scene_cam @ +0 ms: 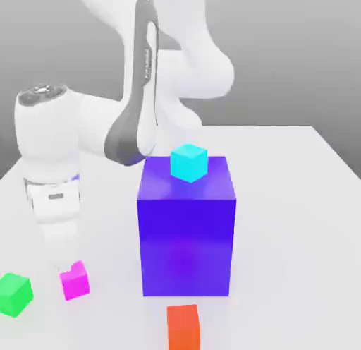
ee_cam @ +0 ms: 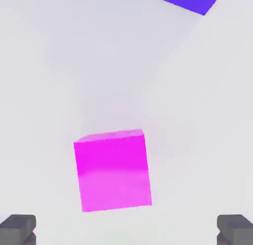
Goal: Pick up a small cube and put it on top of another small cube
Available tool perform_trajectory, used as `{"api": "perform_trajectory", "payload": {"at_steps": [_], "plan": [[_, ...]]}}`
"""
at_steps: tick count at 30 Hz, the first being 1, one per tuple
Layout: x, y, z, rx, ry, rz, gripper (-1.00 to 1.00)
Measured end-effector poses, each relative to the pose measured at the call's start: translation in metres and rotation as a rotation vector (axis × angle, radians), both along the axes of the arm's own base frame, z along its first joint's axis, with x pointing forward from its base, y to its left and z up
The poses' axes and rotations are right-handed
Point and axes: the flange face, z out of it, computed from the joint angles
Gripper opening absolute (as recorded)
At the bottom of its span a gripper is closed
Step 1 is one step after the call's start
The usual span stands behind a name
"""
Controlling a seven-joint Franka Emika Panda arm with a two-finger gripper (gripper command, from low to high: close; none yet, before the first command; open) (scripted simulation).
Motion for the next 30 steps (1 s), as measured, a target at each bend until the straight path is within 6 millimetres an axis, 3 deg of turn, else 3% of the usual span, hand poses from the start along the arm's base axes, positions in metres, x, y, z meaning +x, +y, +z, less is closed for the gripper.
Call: {"api": "perform_trajectory", "payload": {"at_steps": [5, 8, 9, 11, 20, 25, 30], "plan": [[0.001, -0.001, -0.032, 0.008, -0.007, 0.015, 0.0], [0.007, -0.002, -0.038, -0.002, -0.04, 0.042, 0.0], [0.008, -0.001, -0.044, 0.0, -0.045, 0.031, -1.0], [0.012, -0.002, -0.032, -0.008, -0.072, 0.047, -1.0], [0.005, 0.0, -0.033, 0.014, -0.026, -0.008, -1.0], [-0.002, 0.0, -0.006, 0.009, -0.001, 0.017, -1.0], [0.019, -0.042, 0.018, 0.012, 0.008, -0.183, -1.0]]}}
